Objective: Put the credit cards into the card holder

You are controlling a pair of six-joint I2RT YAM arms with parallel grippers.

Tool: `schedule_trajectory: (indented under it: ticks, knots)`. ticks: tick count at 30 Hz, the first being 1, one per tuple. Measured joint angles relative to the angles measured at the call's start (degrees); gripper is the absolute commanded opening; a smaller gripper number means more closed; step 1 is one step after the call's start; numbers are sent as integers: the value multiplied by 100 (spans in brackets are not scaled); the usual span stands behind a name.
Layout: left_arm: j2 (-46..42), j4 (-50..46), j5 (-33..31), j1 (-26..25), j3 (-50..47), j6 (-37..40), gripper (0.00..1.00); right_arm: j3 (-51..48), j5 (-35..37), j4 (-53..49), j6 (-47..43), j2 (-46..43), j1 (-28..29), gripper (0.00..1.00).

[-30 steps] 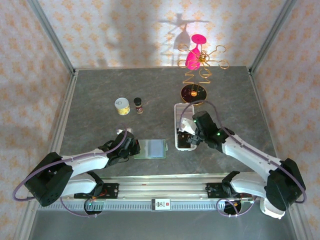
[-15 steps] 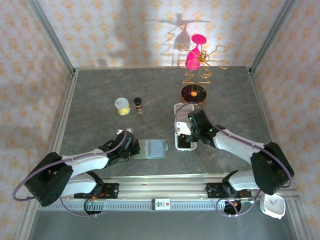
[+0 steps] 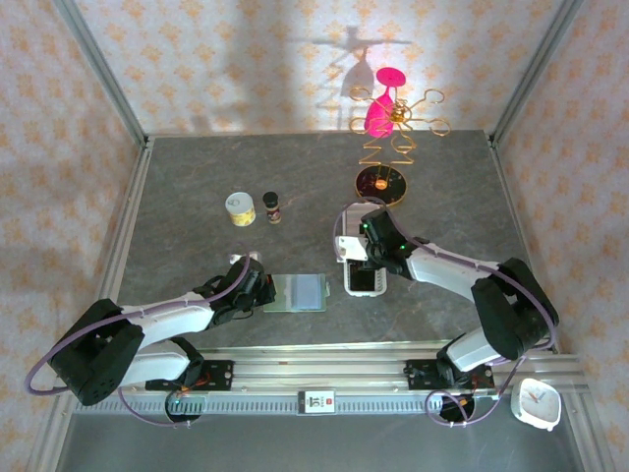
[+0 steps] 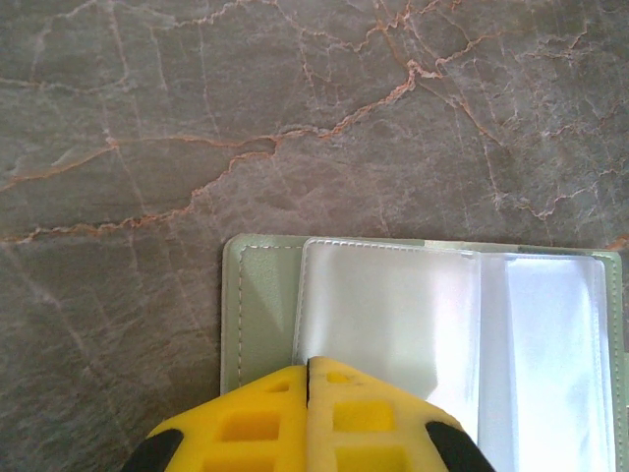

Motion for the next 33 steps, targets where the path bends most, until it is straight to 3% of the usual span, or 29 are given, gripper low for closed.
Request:
schedule_trajectory:
  ticks: [8, 16, 26, 33]
  knots:
    - [0, 0, 0, 0, 0, 0, 0, -24, -131, -173, -22, -138, 0, 39]
    - [9, 4, 2, 0, 0, 0, 0, -103, -201, -216, -44, -439, 0, 25]
    - [11, 4, 4, 0, 2, 0, 0, -109, -212, -304, -59, -444, 0, 14]
    - [22, 7, 7, 0, 7, 0, 0, -166, -232, -446, -59, -605, 0, 13]
